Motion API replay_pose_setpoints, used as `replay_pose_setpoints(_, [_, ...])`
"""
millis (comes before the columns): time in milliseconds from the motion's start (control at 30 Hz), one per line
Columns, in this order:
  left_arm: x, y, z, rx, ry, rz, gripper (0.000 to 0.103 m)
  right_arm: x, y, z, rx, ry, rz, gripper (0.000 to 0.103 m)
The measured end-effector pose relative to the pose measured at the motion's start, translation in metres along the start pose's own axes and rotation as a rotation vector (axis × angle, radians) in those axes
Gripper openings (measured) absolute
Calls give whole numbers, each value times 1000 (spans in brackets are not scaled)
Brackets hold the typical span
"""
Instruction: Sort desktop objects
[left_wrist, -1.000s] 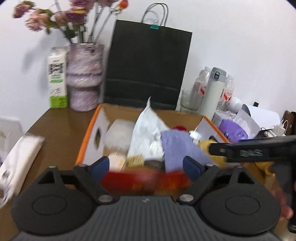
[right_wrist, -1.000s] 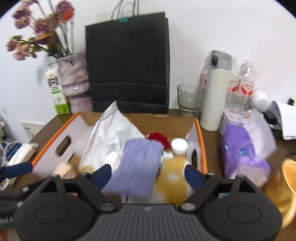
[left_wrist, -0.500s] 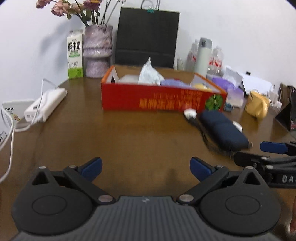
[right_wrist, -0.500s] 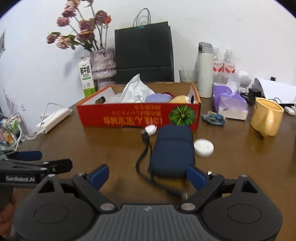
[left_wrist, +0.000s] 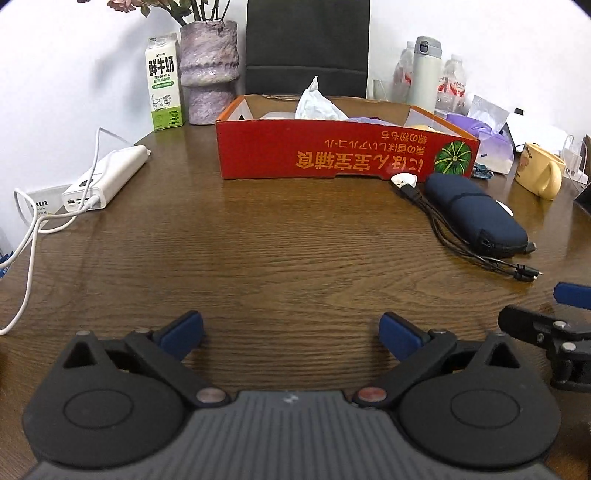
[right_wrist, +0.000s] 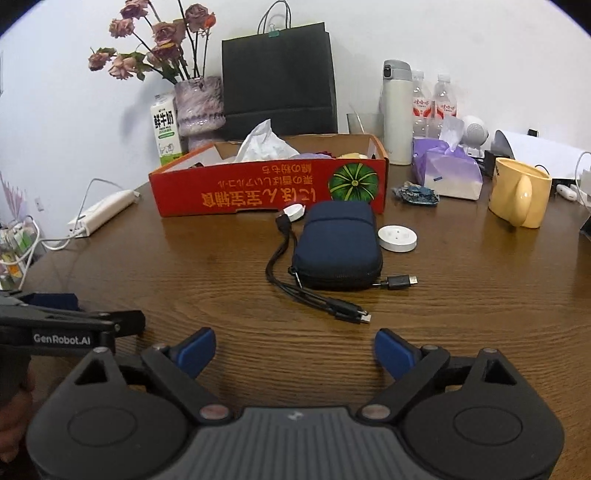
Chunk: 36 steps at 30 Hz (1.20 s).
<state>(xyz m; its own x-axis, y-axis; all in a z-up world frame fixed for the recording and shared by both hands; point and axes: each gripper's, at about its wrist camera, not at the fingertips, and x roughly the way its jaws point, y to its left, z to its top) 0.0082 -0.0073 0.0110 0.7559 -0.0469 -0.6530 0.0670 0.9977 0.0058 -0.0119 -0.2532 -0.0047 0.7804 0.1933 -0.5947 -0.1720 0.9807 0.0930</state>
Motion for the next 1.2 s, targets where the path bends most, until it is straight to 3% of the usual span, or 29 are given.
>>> replay_pose_setpoints(667, [1,-2,2,1,-1,-7,103,5,-6,3,16,5,-2,97])
replay_pose_setpoints(833, [6,-3,21,-61,15,-167,101,2,-33,27,61,-45,62,89])
replay_pose_setpoints(933, [22,-26,43,-20,-6,-207,92,21,-50,57,45,-43,39,76])
replay_pose_setpoints(1000, [34,-43,56,29,-30,-201,78,38,-59,70,29,-33,52,67])
replay_pose_setpoints(1067, [51,-58,71,42,-18,-209,70,57,-67,80,38,1,86,63])
replay_pose_setpoints(1200, [80,-72,93,4,20,-225,64,68,-82,78,83,12,185,62])
